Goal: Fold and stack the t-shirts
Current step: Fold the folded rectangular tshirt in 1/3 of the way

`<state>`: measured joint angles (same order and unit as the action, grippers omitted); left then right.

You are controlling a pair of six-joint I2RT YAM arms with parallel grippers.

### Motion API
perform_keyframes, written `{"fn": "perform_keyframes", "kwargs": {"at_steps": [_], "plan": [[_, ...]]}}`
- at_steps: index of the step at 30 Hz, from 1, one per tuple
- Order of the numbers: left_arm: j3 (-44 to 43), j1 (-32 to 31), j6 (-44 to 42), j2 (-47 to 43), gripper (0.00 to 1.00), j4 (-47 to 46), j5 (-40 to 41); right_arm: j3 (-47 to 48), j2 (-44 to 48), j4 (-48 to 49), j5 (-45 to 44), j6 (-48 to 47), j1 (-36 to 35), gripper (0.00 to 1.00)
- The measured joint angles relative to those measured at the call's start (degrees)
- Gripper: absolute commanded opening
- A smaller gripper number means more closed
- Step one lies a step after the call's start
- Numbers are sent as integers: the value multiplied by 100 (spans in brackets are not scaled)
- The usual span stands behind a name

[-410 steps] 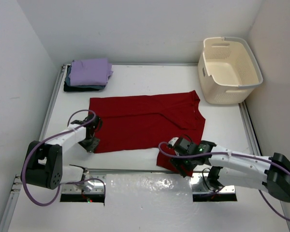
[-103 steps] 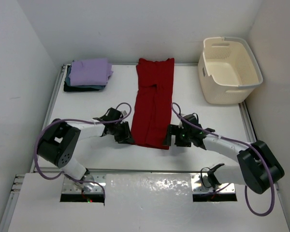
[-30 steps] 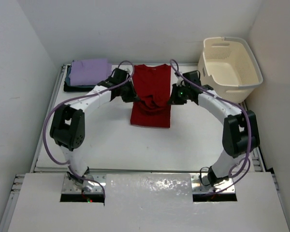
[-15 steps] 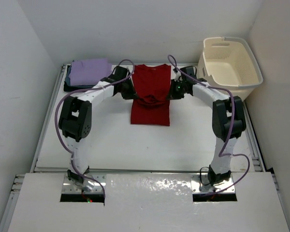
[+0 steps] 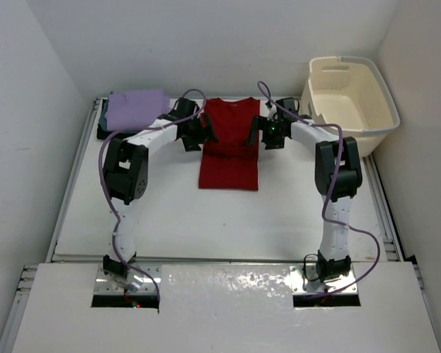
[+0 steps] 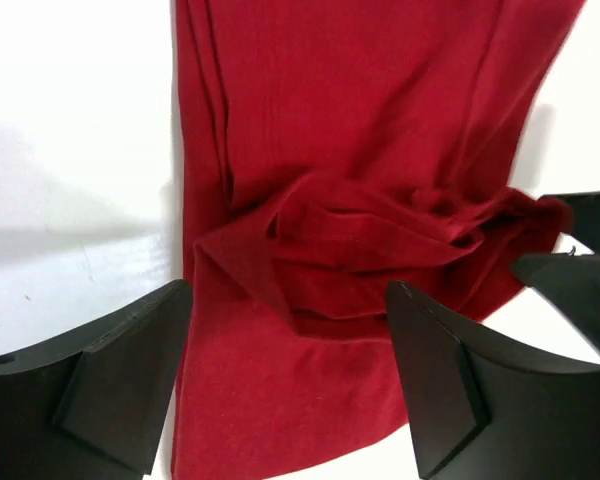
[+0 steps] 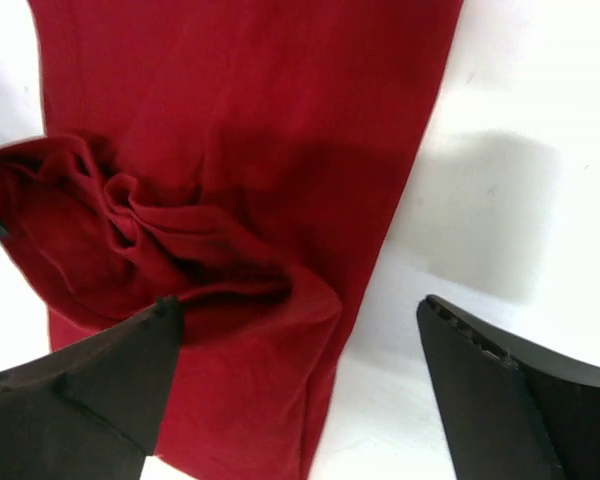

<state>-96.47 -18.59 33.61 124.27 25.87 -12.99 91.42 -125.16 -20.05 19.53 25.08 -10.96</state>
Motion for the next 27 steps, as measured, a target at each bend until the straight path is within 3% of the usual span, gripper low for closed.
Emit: {"fn": "perform_keyframes", "kwargs": {"at_steps": [2,3,8,15,21,27], "plan": [[-142,50,-50,4,86,11,4,22,33,33,63,-122,31,99],[-188,74,-74,-11,99,0,9,-24,109,61,81,-157,35,99],[114,118,-188,-422,100,-26,151,-1082,1158,195,184,-299,-46,99],[1478,133,-203,-1598,100,-42,229,-2251,2415,358,219,-507,-599,99],[2310,133,-170,-2041,100,52,361,-1965,1698,901,555,-409,-1263,99],[2763,133,-94,-2328,100,179,542,-1370,448,1840,774,155,-1329,99]]}}
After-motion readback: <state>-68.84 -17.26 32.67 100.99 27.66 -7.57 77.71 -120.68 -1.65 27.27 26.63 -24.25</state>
